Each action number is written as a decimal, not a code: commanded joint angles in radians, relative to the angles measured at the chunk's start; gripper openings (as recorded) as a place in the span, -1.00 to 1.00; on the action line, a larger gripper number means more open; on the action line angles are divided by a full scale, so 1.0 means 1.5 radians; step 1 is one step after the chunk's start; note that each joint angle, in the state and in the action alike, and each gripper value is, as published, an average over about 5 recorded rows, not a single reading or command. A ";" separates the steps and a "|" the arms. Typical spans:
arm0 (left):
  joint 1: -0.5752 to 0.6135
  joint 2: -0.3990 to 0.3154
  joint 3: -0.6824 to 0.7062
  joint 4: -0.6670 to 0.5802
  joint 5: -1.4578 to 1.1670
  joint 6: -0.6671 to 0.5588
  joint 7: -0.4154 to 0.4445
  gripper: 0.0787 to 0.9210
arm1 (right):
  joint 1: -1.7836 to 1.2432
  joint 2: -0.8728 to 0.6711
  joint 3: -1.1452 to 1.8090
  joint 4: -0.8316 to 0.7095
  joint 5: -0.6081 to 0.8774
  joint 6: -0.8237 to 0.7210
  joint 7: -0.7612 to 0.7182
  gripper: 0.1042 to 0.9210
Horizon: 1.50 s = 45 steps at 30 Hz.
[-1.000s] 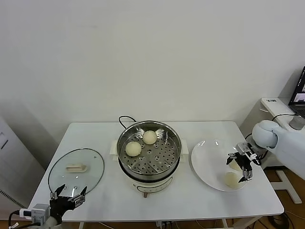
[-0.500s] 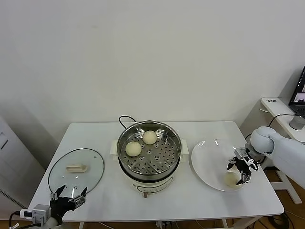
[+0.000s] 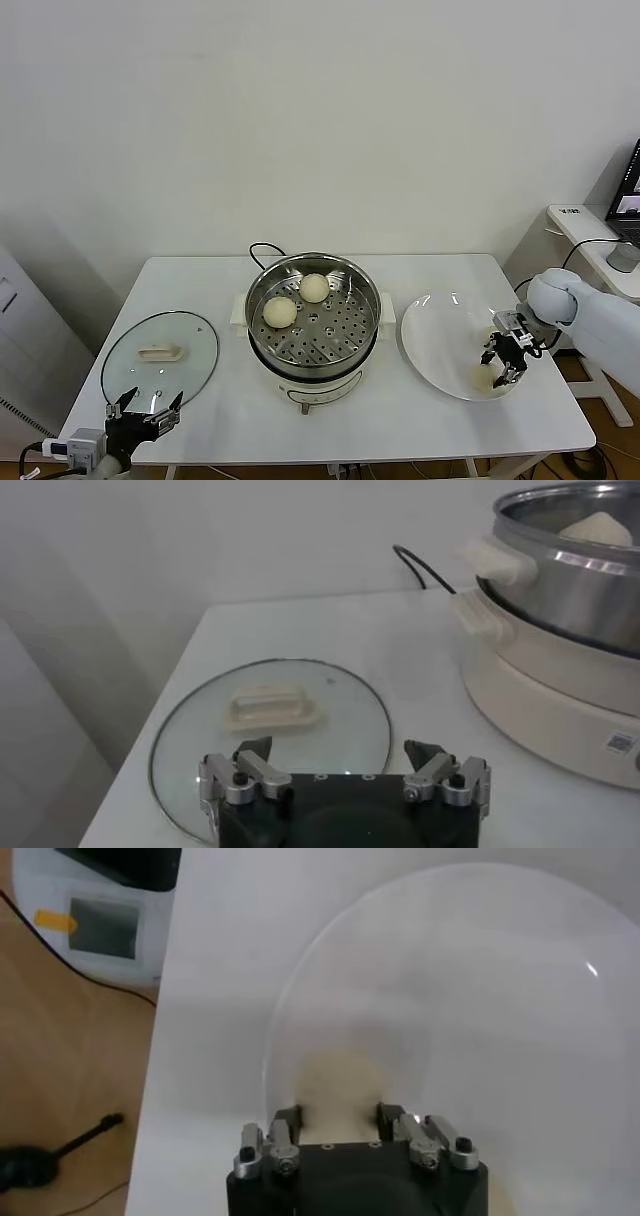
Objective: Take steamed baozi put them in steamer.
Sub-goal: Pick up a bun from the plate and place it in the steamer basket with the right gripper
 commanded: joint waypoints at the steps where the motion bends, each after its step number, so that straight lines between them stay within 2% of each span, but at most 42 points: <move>1: -0.001 0.002 0.000 0.000 0.000 0.001 -0.001 0.77 | 0.121 -0.010 -0.040 0.028 0.045 0.016 -0.018 -0.08; 6: -0.004 0.002 0.004 0.001 0.000 0.002 -0.002 0.77 | 0.293 0.020 -0.096 0.041 0.114 0.079 -0.024 -0.08; 12: -0.005 0.004 0.005 0.001 0.000 0.002 -0.003 0.77 | 0.387 0.091 -0.104 0.055 0.152 0.166 -0.006 -0.07; 29: -0.014 0.006 0.013 0.004 0.000 0.002 -0.004 0.77 | 0.381 0.316 -0.097 0.086 0.076 0.442 0.042 -0.07; 45: -0.022 0.002 0.019 0.008 0.001 0.000 -0.004 0.77 | 0.294 0.365 -0.141 0.147 0.006 0.466 -0.007 -0.07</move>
